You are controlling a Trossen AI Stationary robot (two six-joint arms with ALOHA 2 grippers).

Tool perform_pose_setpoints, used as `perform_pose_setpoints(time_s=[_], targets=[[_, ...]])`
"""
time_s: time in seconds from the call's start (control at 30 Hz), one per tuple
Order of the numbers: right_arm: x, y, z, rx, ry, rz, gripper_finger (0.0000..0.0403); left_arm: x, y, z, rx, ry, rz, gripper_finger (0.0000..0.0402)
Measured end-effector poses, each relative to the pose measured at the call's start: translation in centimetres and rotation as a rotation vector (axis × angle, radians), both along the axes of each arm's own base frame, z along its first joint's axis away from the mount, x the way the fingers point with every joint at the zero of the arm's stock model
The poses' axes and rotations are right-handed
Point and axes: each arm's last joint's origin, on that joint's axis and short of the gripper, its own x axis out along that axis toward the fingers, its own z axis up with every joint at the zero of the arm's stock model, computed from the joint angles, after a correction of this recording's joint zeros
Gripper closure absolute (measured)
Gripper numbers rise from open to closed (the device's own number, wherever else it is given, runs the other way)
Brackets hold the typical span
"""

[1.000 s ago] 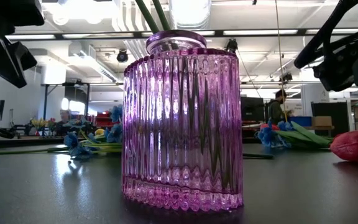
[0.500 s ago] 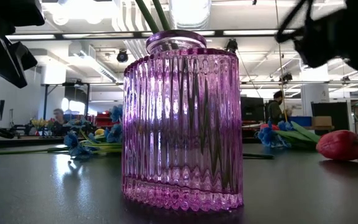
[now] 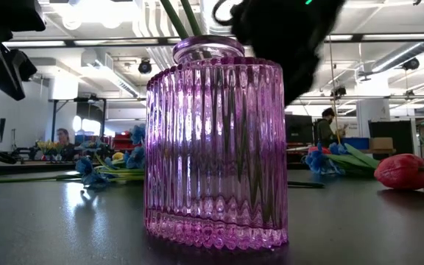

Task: Sort flowers into vase by color
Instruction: Put the bottom blue flowers into the violet vase

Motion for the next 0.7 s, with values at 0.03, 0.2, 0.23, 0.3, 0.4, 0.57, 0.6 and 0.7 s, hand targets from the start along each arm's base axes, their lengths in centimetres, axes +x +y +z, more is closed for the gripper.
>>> perform_pose_setpoints(time_s=[0.03, 0.2, 0.23, 0.3, 0.4, 0.57, 0.6, 0.7], targets=[[0.6, -0.5, -0.2, -0.018, -0.011, 0.047, 0.0166, -0.2, 0.2, 0.2, -0.009, -0.014, 0.01, 0.0325], [2.9, -2.4, -2.1, -0.047, -0.027, 0.227, 0.0168, -0.7, 0.8, 0.8, -0.011, -0.077, 0.045, 0.0325], [3.2, -2.8, -2.7, -0.055, -0.017, 0.232, 0.0168, -0.7, 0.8, 0.9, -0.007, -0.085, 0.05, 0.0325], [3.6, -3.5, -3.8, -0.065, 0.005, 0.225, 0.017, -0.7, 0.9, 0.9, 0.001, -0.097, 0.061, 0.0325], [4.3, -4.3, -5.0, -0.066, 0.025, 0.192, 0.0179, -0.8, 0.9, 0.9, 0.002, -0.094, 0.062, 0.0325], [5.4, -4.5, -6.5, -0.059, 0.055, 0.183, 0.0214, -1.1, 1.2, 0.7, 0.028, -0.066, 0.062, 0.0325], [5.5, -4.5, -6.7, -0.055, 0.062, 0.173, 0.0226, -1.1, 1.2, 0.7, 0.035, -0.061, 0.062, 0.0325], [5.5, -4.4, -7.0, 0.0, 0.077, 0.113, 0.0274, -1.2, 1.3, 0.7, 0.038, -0.056, 0.065, 0.0325]])
